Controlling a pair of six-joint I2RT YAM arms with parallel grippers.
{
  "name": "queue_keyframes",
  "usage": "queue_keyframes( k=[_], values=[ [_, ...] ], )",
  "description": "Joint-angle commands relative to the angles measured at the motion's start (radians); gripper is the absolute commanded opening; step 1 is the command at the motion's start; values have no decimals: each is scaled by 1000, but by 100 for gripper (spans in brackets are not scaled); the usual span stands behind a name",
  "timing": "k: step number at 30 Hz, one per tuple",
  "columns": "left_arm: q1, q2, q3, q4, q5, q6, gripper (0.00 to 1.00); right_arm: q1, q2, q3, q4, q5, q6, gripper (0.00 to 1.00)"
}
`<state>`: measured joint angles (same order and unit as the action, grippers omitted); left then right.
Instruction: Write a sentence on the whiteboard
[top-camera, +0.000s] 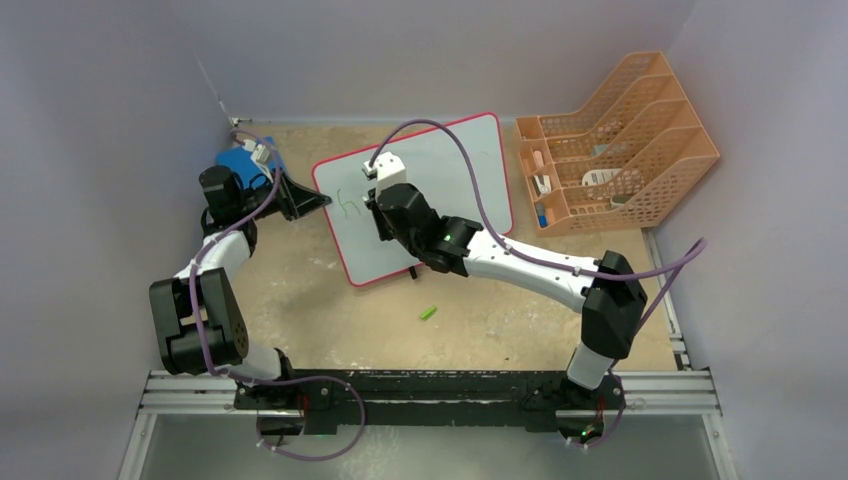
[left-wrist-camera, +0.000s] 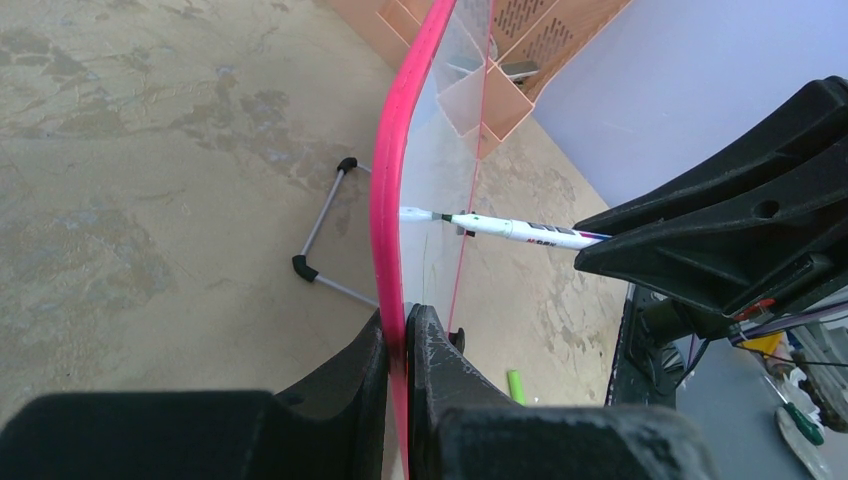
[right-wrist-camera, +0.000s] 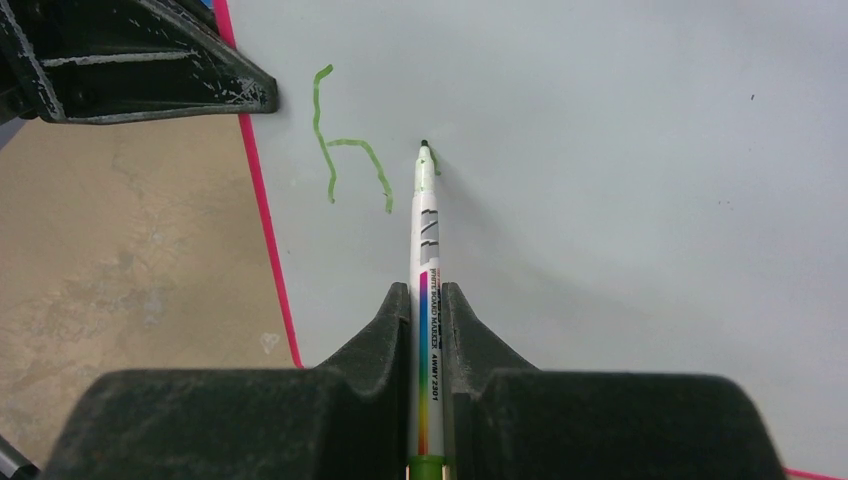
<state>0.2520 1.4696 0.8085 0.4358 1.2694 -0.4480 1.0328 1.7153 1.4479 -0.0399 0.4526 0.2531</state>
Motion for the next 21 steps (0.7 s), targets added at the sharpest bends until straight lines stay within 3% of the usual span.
queue_keyframes(
  k=[1, 21],
  values=[
    [-30, -12, 21, -15, 11, 48, 0, -6, 7, 47, 35, -7, -22, 0],
    [-30, -12, 24, -16, 10, 48, 0, -1, 17, 39, 2, -55, -42, 0]
  ],
)
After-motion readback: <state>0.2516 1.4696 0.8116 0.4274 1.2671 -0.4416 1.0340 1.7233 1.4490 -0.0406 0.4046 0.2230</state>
